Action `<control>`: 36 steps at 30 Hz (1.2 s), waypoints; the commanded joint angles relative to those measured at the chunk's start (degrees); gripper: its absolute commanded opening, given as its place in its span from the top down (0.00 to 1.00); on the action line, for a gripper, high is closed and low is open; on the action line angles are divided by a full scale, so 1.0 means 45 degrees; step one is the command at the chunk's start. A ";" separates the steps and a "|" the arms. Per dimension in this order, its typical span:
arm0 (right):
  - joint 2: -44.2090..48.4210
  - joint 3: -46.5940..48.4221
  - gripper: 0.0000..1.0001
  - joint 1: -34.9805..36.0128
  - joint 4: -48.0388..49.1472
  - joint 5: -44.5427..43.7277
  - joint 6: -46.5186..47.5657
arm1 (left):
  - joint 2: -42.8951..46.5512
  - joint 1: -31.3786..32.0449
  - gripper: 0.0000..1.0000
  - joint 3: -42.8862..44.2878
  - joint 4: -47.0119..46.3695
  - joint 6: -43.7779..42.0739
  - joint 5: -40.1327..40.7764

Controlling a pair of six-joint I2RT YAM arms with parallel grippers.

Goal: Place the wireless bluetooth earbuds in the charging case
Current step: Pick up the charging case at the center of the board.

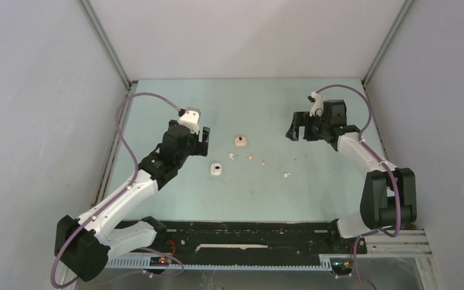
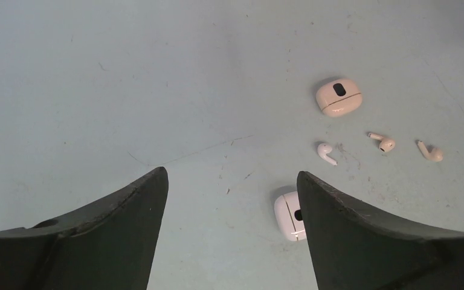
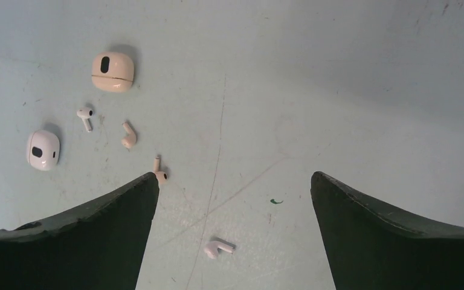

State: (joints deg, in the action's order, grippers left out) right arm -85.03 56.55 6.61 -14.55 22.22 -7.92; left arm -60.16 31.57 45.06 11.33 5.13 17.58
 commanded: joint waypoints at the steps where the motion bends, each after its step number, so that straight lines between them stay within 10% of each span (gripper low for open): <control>1: 0.0413 0.0493 0.00 0.0016 0.0871 -0.0186 -0.0170 | 0.0558 -0.0163 0.15 0.0369 -0.0223 0.0188 0.0057; 10: 0.0790 0.1035 0.06 0.1875 -0.0115 -0.0302 0.4357 | -0.0497 -0.0830 0.22 0.0732 -0.0010 0.0717 -0.2075; 24: 0.1188 0.1026 0.18 0.1282 -0.1034 0.2653 0.3516 | -0.3700 -0.0843 0.26 0.2684 0.0086 0.1646 -0.2822; 36: 0.0929 0.1026 0.24 0.0727 -0.1627 0.3797 0.3326 | -0.5402 -0.0199 0.27 0.4547 0.4026 0.2956 -0.2207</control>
State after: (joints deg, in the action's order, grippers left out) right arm -80.68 59.09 10.26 -20.82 36.62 7.14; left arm -85.58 30.76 64.58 22.39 15.40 6.13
